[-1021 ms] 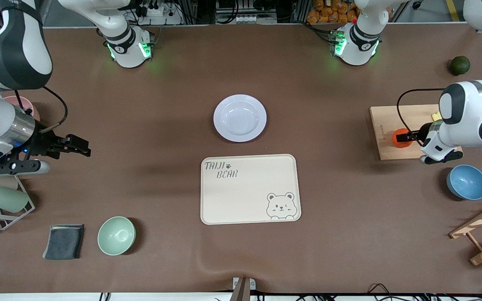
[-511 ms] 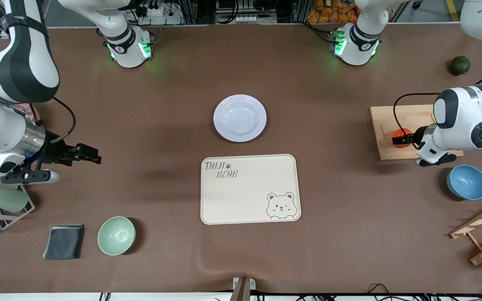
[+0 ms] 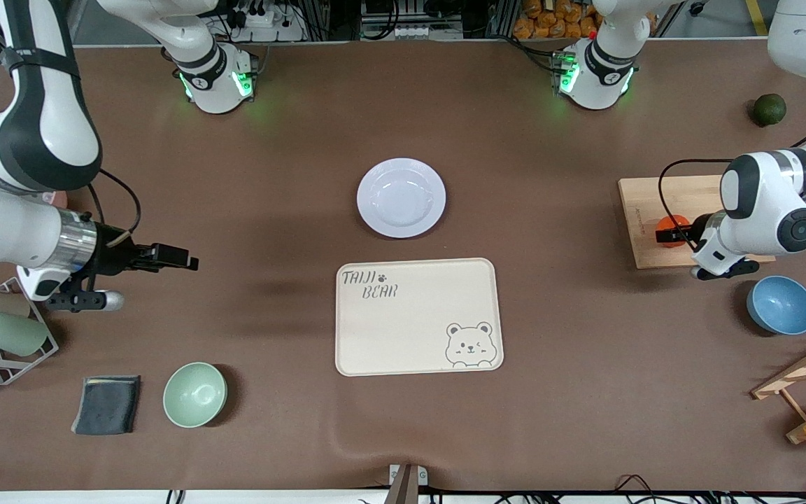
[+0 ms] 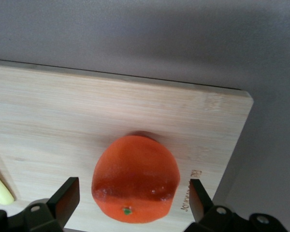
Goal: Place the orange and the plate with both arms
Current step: 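Lift the orange with the left gripper and carry it over the plate, then lower the orange onto the white plate and open the left gripper, then grasp the plate rim with the right gripper while the left gripper withdraws, then lift the plate with the right gripper and carry it over the tray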
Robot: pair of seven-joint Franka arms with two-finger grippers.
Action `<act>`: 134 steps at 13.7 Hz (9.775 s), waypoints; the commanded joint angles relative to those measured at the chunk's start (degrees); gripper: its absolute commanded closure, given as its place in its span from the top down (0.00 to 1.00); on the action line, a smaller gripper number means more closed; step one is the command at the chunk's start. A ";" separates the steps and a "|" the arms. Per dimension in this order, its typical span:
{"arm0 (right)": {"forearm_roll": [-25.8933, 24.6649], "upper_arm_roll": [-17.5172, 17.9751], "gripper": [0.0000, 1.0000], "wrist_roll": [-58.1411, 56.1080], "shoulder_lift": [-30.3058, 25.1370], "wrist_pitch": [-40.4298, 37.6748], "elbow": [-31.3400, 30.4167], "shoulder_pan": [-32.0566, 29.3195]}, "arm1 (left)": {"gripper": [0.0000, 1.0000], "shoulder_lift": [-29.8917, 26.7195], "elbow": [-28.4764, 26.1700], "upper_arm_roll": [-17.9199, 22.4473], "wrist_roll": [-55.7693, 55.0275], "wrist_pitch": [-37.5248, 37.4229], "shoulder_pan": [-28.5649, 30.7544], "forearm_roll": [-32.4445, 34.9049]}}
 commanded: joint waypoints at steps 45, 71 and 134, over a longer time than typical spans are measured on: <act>21.74 0.17 1.00 -14.31 -4.90 10.92 -29.09 8.79 | 1.00 17.29 26.17 -20.25 -87.88 6.82 -43.59 -6.64; 64.28 0.17 1.00 -31.97 6.95 34.74 -37.19 32.61 | 1.00 -23.69 28.46 -0.83 -9.42 -26.75 -15.73 -15.41; 89.77 -0.27 0.00 -34.79 13.26 40.63 -14.54 28.66 | 1.00 -28.18 27.40 -0.20 -4.12 -37.22 -17.57 -6.19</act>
